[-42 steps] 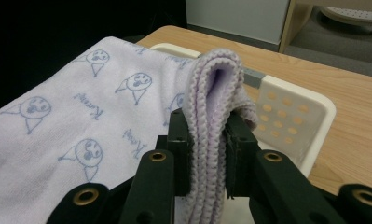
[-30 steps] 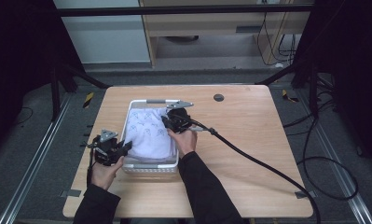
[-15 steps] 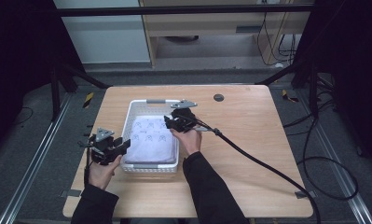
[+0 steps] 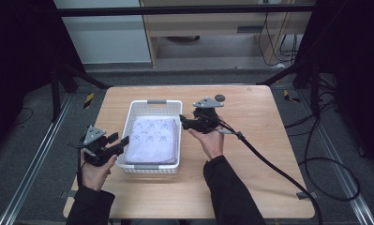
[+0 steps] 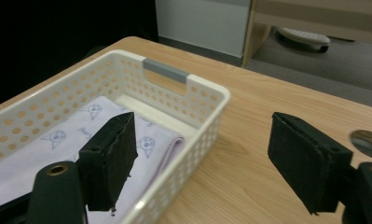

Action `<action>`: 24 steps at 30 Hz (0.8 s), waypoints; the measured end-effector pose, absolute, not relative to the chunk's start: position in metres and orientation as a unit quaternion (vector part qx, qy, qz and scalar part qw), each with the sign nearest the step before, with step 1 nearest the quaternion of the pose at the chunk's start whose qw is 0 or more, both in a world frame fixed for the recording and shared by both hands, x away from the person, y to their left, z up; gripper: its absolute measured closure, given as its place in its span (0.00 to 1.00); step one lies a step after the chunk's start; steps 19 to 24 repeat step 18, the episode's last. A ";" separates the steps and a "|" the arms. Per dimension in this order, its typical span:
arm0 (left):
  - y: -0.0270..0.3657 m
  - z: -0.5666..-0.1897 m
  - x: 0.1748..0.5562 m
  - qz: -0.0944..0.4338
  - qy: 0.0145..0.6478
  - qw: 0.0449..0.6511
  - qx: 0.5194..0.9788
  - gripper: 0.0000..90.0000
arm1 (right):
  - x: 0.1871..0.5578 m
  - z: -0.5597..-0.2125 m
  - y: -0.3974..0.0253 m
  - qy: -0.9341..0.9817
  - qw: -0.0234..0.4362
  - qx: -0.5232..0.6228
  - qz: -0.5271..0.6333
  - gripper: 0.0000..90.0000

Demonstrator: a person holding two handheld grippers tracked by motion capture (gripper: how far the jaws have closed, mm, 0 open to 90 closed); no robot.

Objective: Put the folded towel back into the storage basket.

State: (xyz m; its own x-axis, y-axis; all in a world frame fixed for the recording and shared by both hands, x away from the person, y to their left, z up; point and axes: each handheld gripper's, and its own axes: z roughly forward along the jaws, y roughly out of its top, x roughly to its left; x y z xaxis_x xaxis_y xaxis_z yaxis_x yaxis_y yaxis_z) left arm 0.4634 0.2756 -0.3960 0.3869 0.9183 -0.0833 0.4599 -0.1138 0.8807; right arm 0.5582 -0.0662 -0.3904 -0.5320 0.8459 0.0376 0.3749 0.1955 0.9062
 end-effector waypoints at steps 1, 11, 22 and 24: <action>0.277 -0.396 0.463 0.255 0.490 0.448 0.703 0.52 | 0.555 -0.390 -0.074 0.731 0.247 0.419 0.479 0.25; 0.296 -0.403 0.467 0.278 0.499 0.434 0.696 0.41 | 0.529 -0.397 -0.150 0.717 0.244 0.442 0.480 0.18; 0.314 -0.411 0.470 0.293 0.507 0.416 0.696 0.31 | 0.510 -0.417 -0.199 0.707 0.240 0.464 0.477 0.17; 0.314 -0.411 0.470 0.293 0.507 0.416 0.696 0.31 | 0.510 -0.417 -0.199 0.707 0.240 0.464 0.477 0.17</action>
